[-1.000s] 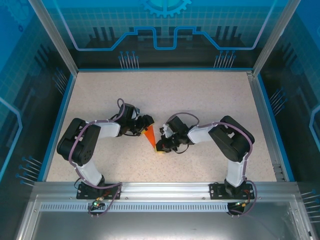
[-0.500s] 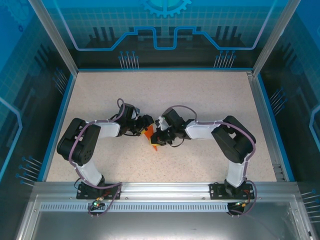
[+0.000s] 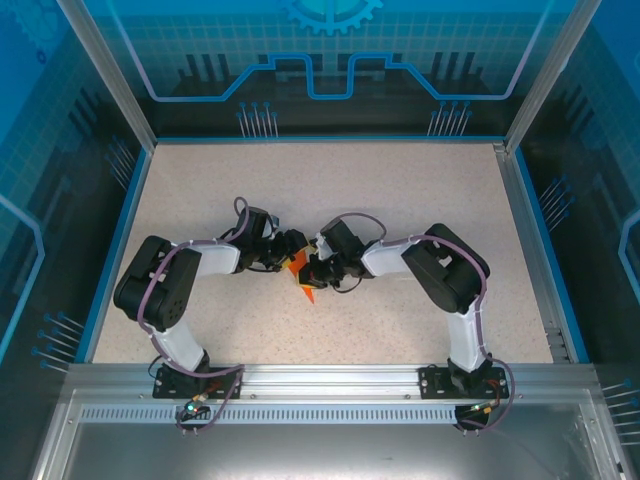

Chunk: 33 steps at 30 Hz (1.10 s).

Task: Fold a paper plane with a square sheet of paper (pick it up from the middle)
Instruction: Fold the wing for the fifth time at the center of the table.

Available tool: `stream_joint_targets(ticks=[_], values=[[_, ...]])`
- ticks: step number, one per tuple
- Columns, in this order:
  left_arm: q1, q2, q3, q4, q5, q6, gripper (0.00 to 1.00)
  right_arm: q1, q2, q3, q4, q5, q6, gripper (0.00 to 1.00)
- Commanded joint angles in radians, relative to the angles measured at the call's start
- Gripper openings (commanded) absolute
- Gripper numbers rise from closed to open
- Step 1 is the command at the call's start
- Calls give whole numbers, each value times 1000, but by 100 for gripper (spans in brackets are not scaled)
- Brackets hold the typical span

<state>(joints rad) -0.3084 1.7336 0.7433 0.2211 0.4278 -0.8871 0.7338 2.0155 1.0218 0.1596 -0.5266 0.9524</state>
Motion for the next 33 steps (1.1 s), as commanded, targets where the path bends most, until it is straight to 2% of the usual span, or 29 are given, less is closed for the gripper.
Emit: stream_joint_targets(ticks=[1, 12, 27, 30, 33], values=[[-10, 80, -20, -68, -55, 58, 66, -1, 31, -93, -229, 30, -33, 0], [35, 112, 15, 29, -105, 67, 67, -33, 49, -80, -345, -13, -137, 0], [111, 154, 119, -27, -54, 183, 68, -36, 74, -70, -404, -10, -174, 0], [145, 205, 167, -12, 45, 139, 68, -39, 64, -77, -422, 6, -188, 0], [153, 214, 213, -64, 33, 177, 69, -41, 70, -76, -421, 2, -192, 0]])
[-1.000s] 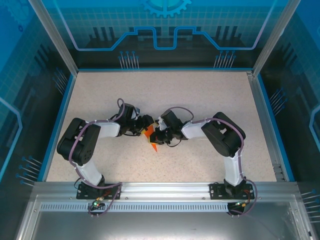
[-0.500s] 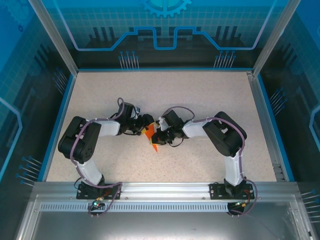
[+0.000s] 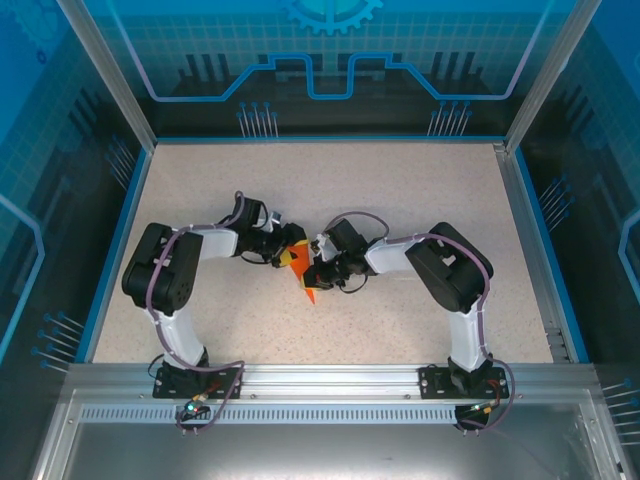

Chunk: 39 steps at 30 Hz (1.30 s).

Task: Fold a paper plane with a square sheet of paper (pick it up from the middle)
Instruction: Fold the wing for the fifth time at the center of the table.

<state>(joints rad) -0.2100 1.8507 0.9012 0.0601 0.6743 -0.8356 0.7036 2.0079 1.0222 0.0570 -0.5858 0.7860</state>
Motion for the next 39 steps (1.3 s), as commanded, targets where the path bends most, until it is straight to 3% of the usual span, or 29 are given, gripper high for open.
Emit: stream_joint_targets(ticks=[1, 11, 21, 29, 39], values=[[59, 108, 74, 72, -206, 145, 69, -11, 81, -74, -319, 61, -28, 0], [105, 156, 164, 40, -136, 200, 70, -16, 95, -69, -342, 55, -57, 0], [109, 145, 204, -8, -155, 190, 72, -14, 85, -62, -353, 60, -64, 0], [44, 94, 170, -46, -289, 223, 72, -13, 86, -47, -361, 60, -68, 0], [26, 79, 217, -108, -420, 267, 72, -11, 92, -45, -365, 53, -79, 0]])
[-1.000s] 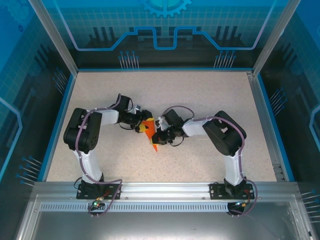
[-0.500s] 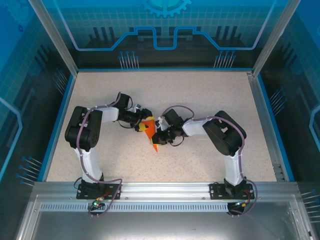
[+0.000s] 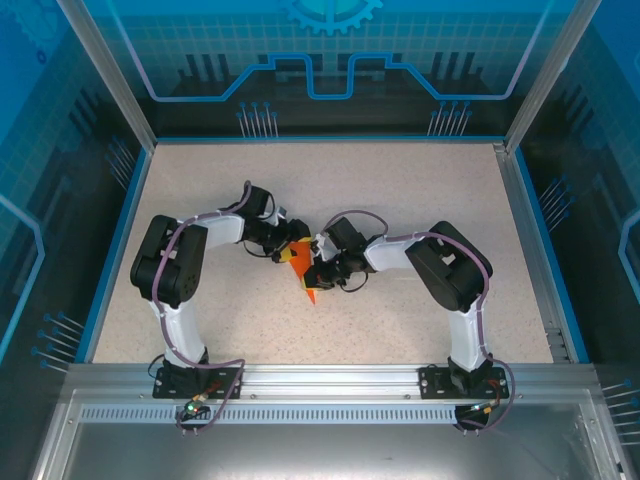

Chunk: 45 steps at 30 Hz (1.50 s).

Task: Fold a paper plane with a square sheet of paper (pick it up from the middle)
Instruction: Fold the wing for the fifth time at the center of the table.

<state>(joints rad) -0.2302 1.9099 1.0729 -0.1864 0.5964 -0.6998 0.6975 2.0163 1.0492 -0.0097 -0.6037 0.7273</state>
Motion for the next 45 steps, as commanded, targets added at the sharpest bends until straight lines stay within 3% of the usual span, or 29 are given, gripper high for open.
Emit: stream_joint_targets(ticks=[1, 15, 22, 25, 31, 40, 45], values=[[46, 20, 47, 139, -347, 133, 73, -5, 85, -72, -297, 69, -21, 0], [46, 33, 106, 95, -361, 162, 73, 0, 91, -69, -293, 56, -20, 0], [46, -100, 97, 44, -314, 155, 72, 1, 81, -45, -291, 48, -35, 0], [39, -181, 41, 46, -282, 126, 65, 5, 78, -31, -297, 54, -42, 0], [-36, -309, -93, 10, -320, 83, 51, 16, 60, -33, -291, 92, -35, 0], [-155, -321, -177, 44, -395, -6, 49, 25, 48, -63, -256, 105, -46, 0], [-165, -296, -174, 35, -411, -59, 48, 25, 37, -79, -233, 108, -39, 0]])
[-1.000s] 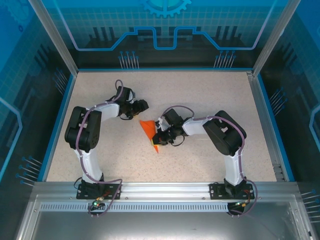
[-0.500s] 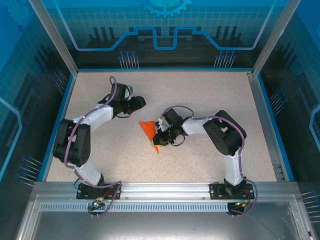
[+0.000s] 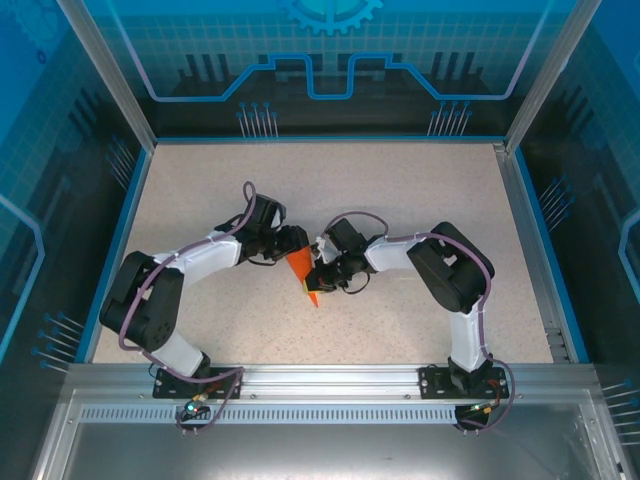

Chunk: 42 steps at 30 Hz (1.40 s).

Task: Fold a paper plane with a square sheet of paper (pick it up from the middle)
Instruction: Fold the wing for the fifth time at the center of the table.

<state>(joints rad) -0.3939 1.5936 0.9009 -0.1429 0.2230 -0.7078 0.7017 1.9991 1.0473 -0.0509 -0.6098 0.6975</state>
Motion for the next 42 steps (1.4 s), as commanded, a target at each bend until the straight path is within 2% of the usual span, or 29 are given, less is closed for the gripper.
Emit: stream_joint_targets(ticks=[1, 4, 8, 12, 19, 27, 38, 42], values=[[-2, 23, 9, -26, -45, -61, 48, 21, 48, -81, -197, 130, -5, 0], [-6, 18, 5, -7, -44, -64, 47, 23, 33, -98, -193, 163, 5, 0], [-5, 32, -14, 64, -21, -67, 46, 23, 32, -86, -218, 157, -5, 0], [-6, 81, 15, 65, -11, -47, 46, 25, 29, -82, -225, 152, 0, 0], [-5, 98, -37, 107, -42, -29, 47, 26, 24, -78, -237, 160, 22, 0], [5, 182, 4, 64, -184, 24, 47, 32, 35, -68, -266, 152, 2, 0], [34, 217, 69, -12, -281, 65, 47, 40, 24, -73, -280, 134, -29, 0], [57, 218, 93, -30, -276, 86, 48, 40, 29, -59, -277, 123, -33, 0]])
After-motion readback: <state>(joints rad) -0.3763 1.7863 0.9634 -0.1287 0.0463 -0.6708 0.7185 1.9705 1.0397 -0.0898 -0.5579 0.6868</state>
